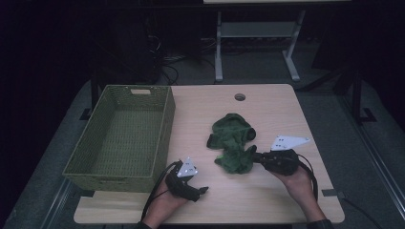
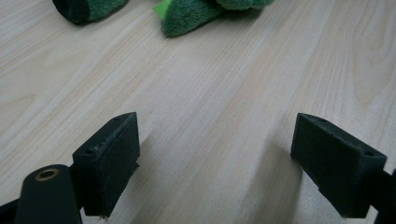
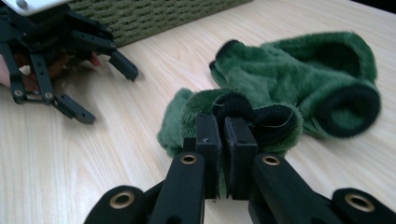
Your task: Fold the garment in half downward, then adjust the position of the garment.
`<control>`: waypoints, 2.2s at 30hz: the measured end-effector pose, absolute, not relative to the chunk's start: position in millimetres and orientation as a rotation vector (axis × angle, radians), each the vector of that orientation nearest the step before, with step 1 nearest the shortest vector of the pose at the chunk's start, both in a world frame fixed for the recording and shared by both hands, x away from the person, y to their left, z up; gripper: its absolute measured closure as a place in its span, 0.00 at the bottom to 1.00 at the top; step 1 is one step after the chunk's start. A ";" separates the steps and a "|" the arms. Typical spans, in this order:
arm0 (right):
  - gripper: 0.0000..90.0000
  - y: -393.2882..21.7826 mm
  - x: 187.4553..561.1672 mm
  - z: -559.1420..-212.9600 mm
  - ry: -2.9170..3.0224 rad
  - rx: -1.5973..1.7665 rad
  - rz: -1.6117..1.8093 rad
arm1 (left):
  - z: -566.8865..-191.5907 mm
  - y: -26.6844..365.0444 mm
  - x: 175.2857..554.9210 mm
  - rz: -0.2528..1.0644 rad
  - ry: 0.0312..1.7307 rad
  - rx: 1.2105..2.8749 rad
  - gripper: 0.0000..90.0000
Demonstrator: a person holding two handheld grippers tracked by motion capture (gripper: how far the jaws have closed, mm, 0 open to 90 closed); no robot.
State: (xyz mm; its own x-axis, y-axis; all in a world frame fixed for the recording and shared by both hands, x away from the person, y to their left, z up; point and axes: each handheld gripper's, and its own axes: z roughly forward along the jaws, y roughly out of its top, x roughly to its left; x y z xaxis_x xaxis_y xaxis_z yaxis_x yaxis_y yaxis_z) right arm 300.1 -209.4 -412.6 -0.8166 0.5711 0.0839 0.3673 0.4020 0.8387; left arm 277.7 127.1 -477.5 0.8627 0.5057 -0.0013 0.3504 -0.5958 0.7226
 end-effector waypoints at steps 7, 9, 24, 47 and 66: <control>0.95 -197.8 306.9 -412.0 2.461 0.821 1.378 | -477.5 127.0 277.3 0.257 0.621 2.266 0.17; 0.95 -193.9 310.1 -412.4 2.466 0.813 1.382 | -477.5 127.2 277.3 0.261 0.619 2.267 0.17; 0.85 -160.5 341.7 -417.8 2.451 0.816 1.409 | -477.3 127.7 276.9 0.268 0.618 2.271 0.17; 0.58 -184.9 341.6 -408.1 2.404 0.954 1.355 | -477.3 127.5 276.6 0.269 0.624 2.264 0.17; 0.51 -207.4 347.9 -403.7 2.370 1.016 1.346 | -460.1 117.5 291.0 0.258 0.675 2.227 0.18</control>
